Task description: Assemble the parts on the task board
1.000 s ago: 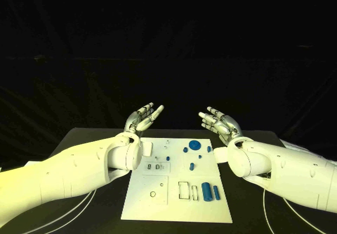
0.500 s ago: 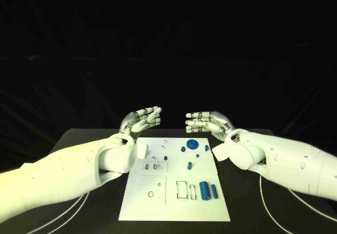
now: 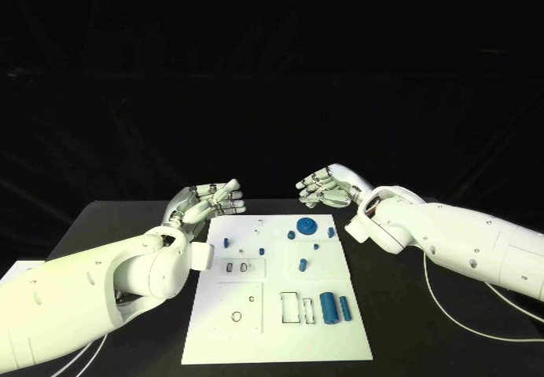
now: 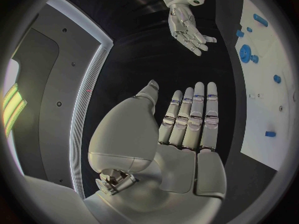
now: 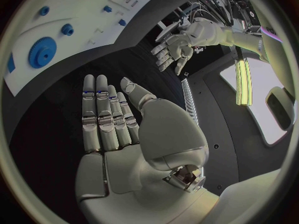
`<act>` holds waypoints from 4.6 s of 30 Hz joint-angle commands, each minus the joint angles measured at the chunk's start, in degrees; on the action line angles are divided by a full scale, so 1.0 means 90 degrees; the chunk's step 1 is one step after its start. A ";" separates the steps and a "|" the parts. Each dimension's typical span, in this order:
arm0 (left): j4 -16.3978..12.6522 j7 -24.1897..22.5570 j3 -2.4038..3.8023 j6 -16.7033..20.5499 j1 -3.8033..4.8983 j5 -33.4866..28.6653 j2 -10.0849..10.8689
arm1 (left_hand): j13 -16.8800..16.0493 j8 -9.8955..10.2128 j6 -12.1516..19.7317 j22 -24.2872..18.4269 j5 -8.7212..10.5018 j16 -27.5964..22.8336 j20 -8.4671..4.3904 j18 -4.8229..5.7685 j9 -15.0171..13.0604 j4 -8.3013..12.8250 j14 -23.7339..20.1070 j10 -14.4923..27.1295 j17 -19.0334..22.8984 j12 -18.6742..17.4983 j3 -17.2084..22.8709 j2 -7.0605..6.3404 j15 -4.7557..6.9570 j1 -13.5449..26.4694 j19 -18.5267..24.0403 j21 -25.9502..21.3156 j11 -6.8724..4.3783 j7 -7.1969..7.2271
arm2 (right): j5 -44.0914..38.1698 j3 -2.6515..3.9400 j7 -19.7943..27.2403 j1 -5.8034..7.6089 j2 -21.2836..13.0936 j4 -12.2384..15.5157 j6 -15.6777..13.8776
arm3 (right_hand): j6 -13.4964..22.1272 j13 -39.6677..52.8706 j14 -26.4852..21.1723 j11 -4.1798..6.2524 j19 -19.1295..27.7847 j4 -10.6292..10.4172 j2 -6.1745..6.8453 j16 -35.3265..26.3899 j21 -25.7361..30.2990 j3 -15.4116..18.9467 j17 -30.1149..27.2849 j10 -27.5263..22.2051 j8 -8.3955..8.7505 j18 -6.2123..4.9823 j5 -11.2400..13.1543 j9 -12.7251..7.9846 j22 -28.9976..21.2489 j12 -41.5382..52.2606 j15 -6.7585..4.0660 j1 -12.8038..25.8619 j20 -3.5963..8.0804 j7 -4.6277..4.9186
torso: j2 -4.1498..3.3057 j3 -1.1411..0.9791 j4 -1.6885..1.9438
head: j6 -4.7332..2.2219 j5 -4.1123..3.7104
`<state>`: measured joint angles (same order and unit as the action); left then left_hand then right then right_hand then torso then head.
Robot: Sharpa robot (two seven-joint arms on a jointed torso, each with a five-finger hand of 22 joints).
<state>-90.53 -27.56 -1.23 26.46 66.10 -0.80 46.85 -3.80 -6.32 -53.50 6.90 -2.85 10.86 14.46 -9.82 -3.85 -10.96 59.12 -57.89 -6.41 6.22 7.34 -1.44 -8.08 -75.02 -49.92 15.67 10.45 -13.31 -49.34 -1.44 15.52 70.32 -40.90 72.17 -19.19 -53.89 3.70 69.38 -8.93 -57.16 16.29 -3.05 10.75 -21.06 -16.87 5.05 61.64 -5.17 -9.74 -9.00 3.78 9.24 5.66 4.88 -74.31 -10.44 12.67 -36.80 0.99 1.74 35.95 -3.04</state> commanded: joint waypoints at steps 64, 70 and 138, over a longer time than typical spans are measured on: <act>-0.1170 0.0058 0.0112 -0.0433 0.0069 -0.0399 0.0496 | -0.0003 -0.0006 -0.0085 -0.0015 -0.0024 -0.0021 -0.0013 -0.0079 0.0007 0.0066 0.0068 -0.0078 -0.0008 -0.0027 -0.0016 0.0018 0.0011 -0.0048 -0.0080 0.0000 -0.0005 -0.0013 | -0.5535 0.0023 -0.2027 0.0254 0.0346 0.0132 0.1910 | -0.1003 0.0003 0.1751 0.0507 -0.0942 -0.0316 0.0327 0.2940 -0.3204 -0.0651 0.2549 0.0697 0.0087 -0.0090 0.0290 0.0052 0.1736 -0.0216 -0.0638 0.0365 0.0624 -0.0531 | -0.0782 0.0230 0.0379 | -0.0075 -0.0335; -0.1167 0.0081 0.0112 -0.0440 0.0068 -0.0399 0.0490 | -0.0001 0.0010 -0.0096 -0.0027 -0.0025 -0.0040 -0.0013 -0.0078 0.0008 0.0083 0.0070 -0.0085 -0.0010 -0.0048 -0.0011 0.0050 0.0009 -0.0056 -0.0084 -0.0013 -0.0004 -0.0012 | -0.5584 0.0023 -0.2046 0.0224 0.0366 0.0106 0.1916 | -0.1019 0.0001 0.1734 0.0511 -0.0933 -0.0324 0.0345 0.2977 -0.3229 -0.0664 0.2579 0.0707 0.0091 -0.0090 0.0309 0.0052 0.1749 -0.0220 -0.0640 0.0374 0.0625 -0.0535 | -0.0799 0.0232 0.0380 | -0.0062 -0.0331; -0.1317 0.0114 0.0118 -0.0497 0.0078 -0.0399 0.0492 | 0.0002 0.0032 -0.0103 -0.0042 -0.0024 -0.0065 -0.0012 -0.0076 0.0011 0.0109 0.0069 -0.0085 -0.0012 -0.0076 -0.0012 0.0071 0.0005 -0.0064 -0.0087 -0.0029 0.0000 -0.0016 | -0.5436 0.0079 -0.2586 0.0195 0.1475 -0.0723 0.0178 | -0.1301 -0.0009 0.1692 0.0543 -0.0901 -0.0527 0.0229 0.4072 -0.3664 -0.1225 0.3605 0.0943 0.0088 -0.0085 0.0671 0.0126 0.1987 -0.0242 -0.0664 0.0249 0.0653 -0.0528 | -0.0886 0.0277 0.0447 | -0.0070 -0.0237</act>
<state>-102.18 -26.34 -0.23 23.18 66.69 -4.30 51.37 -3.75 -6.33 -54.06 6.57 -2.85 10.64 14.44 -9.80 -3.82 -10.25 59.50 -58.17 -6.43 5.71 7.30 -1.14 -8.00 -75.31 -50.27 15.67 10.35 -13.60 -96.79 -0.75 -6.49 72.07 -27.78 65.74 -19.49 -65.56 3.57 84.04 -4.09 -65.58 11.61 -0.84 47.21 -53.73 -27.56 37.47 70.48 -4.35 -9.74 -2.65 4.81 27.05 3.09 -1.24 -71.59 -4.51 7.69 -44.76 3.48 5.81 35.30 -5.26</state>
